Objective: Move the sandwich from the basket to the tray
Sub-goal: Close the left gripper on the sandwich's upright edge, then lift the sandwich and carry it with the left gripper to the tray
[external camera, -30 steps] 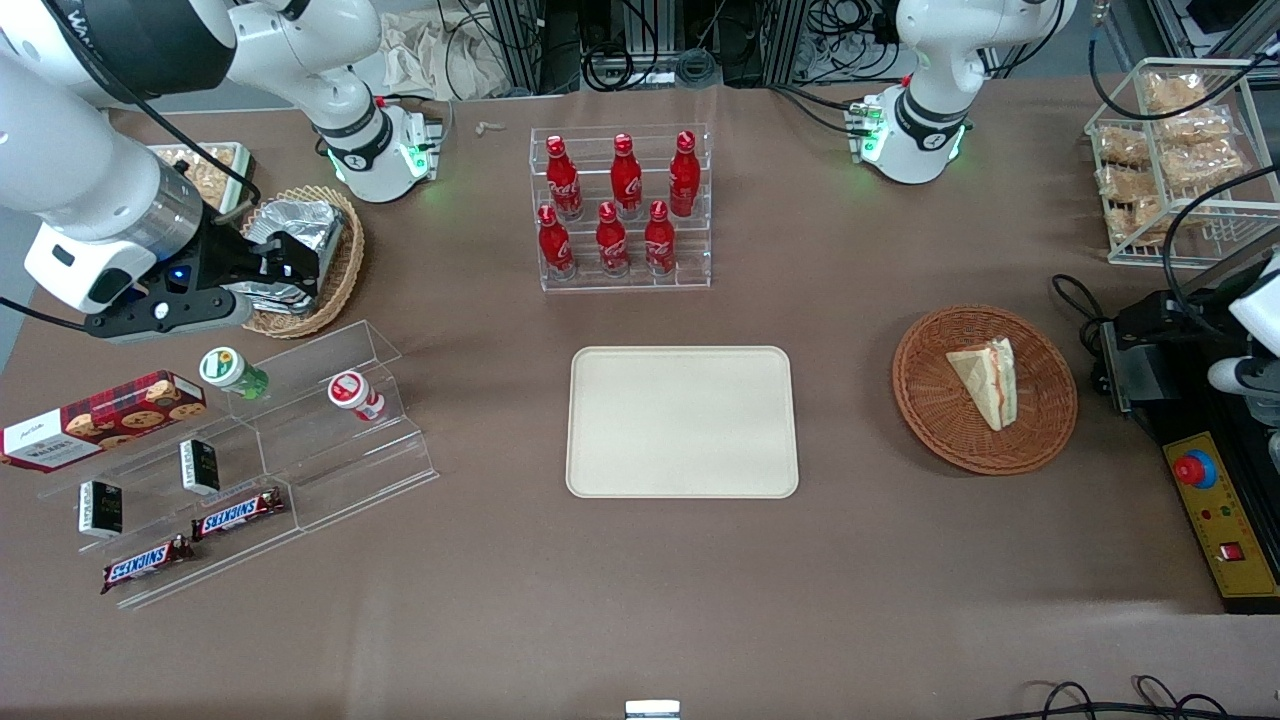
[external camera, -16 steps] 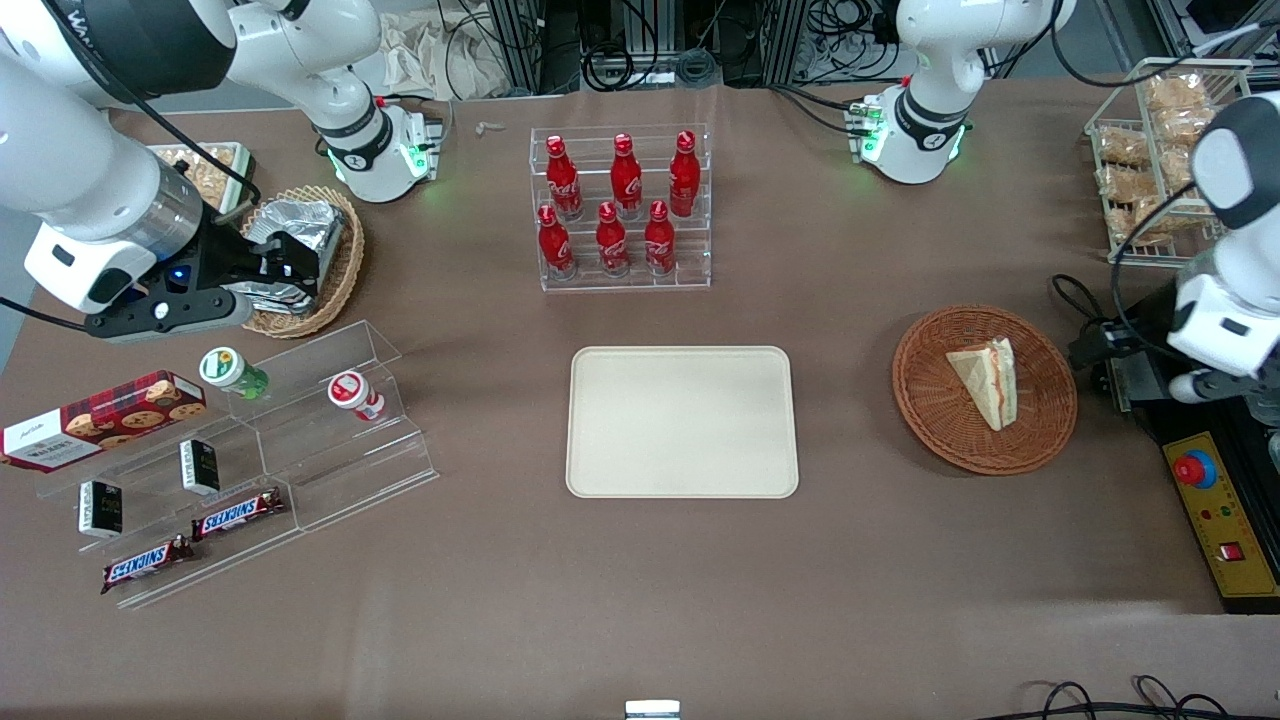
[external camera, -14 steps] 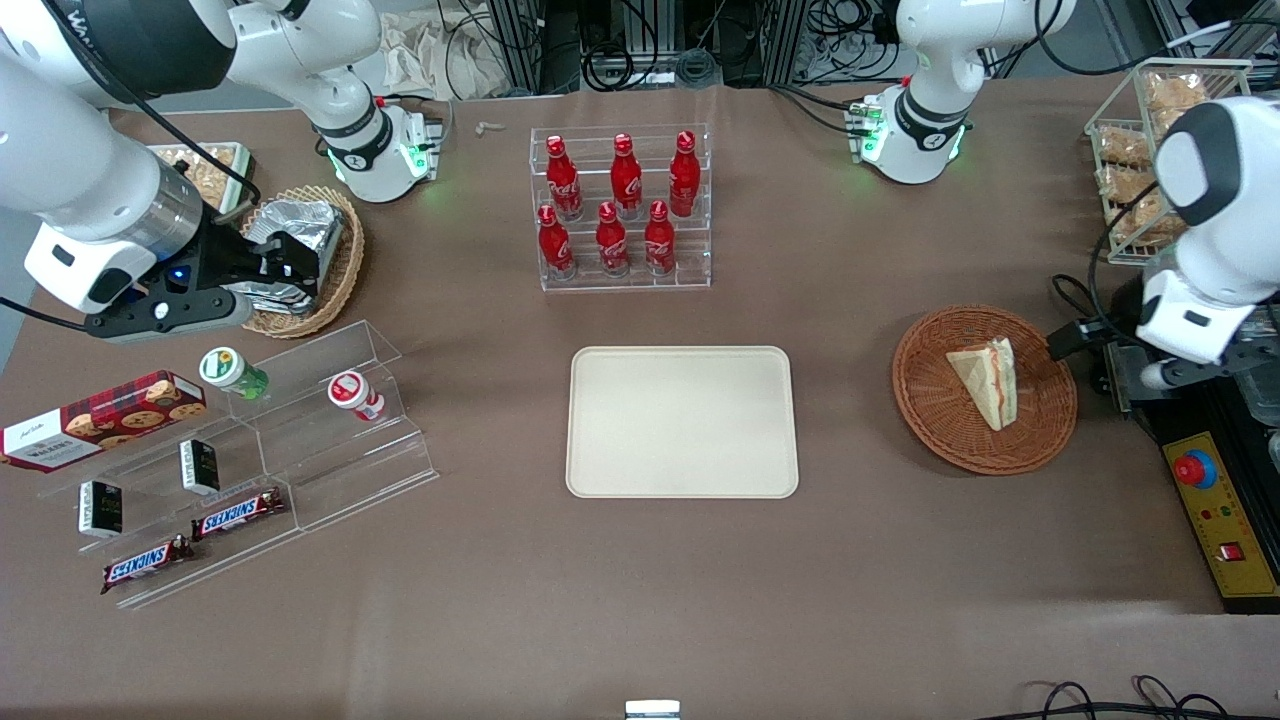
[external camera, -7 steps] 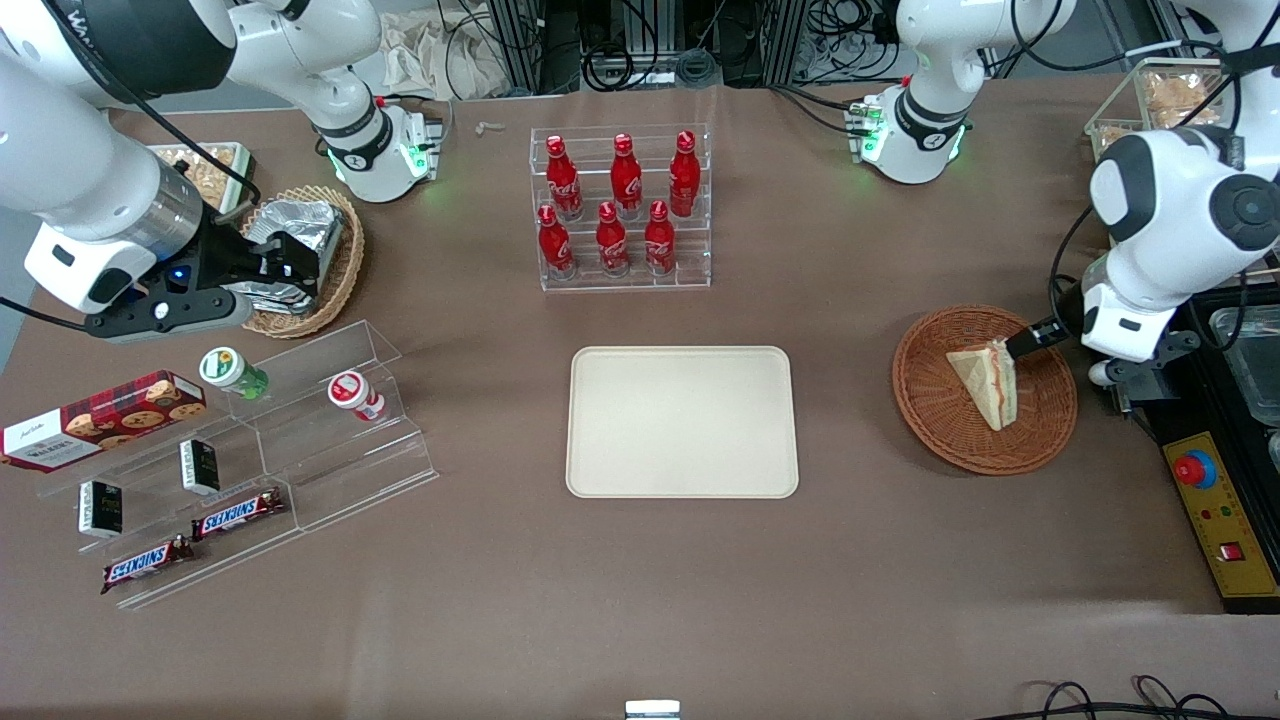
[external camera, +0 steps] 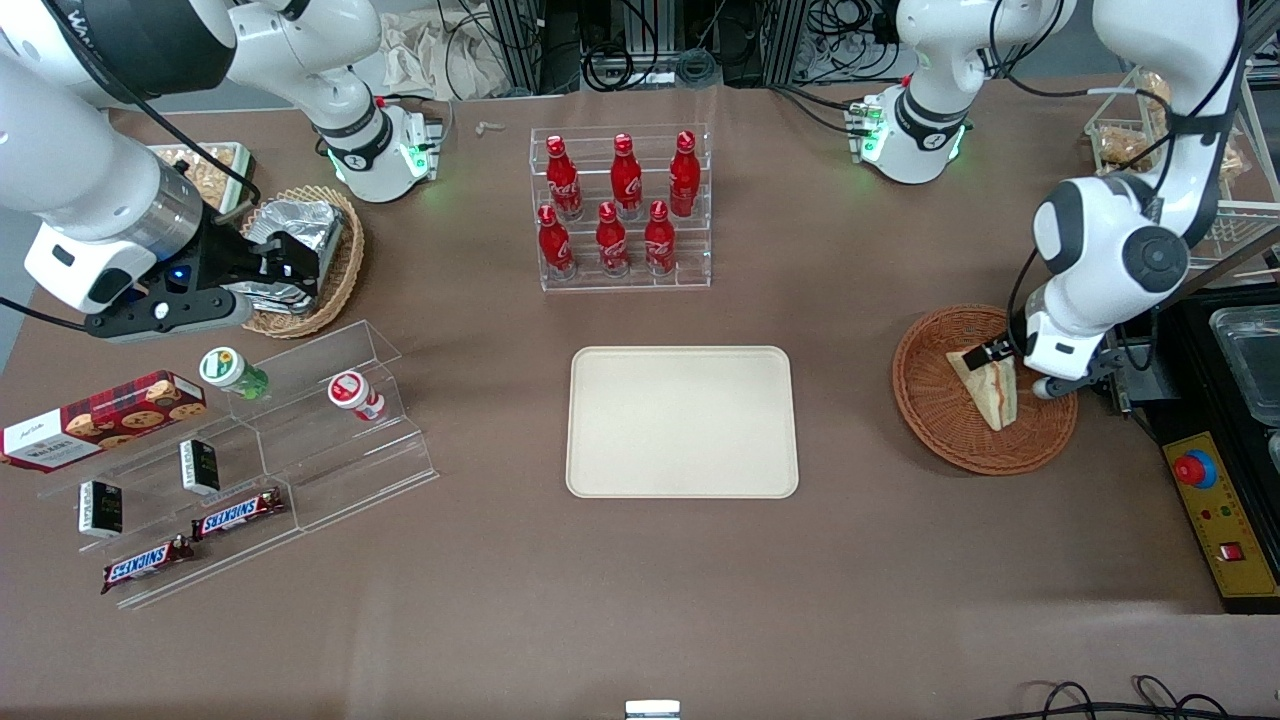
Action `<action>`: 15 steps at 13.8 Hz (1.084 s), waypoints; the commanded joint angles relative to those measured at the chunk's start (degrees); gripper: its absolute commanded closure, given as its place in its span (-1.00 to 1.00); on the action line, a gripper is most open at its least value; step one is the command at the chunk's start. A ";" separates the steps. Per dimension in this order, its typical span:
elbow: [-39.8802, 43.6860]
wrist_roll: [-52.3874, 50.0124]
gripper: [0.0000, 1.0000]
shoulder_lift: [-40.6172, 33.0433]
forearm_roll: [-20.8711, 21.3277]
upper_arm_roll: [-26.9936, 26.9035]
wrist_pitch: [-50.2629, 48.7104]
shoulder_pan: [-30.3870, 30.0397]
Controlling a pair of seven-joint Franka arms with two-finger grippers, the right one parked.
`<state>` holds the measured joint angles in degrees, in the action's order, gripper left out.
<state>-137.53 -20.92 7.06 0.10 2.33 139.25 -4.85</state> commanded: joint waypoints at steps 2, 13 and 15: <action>-0.46 -1.05 -0.97 3.21 0.87 0.13 4.61 -0.33; 14.69 -3.25 1.00 -4.43 0.60 1.45 -18.22 -0.25; 27.17 -3.33 1.00 -3.20 0.60 2.41 -32.40 -0.07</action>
<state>-121.85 -23.07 2.33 0.15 3.54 118.13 -4.93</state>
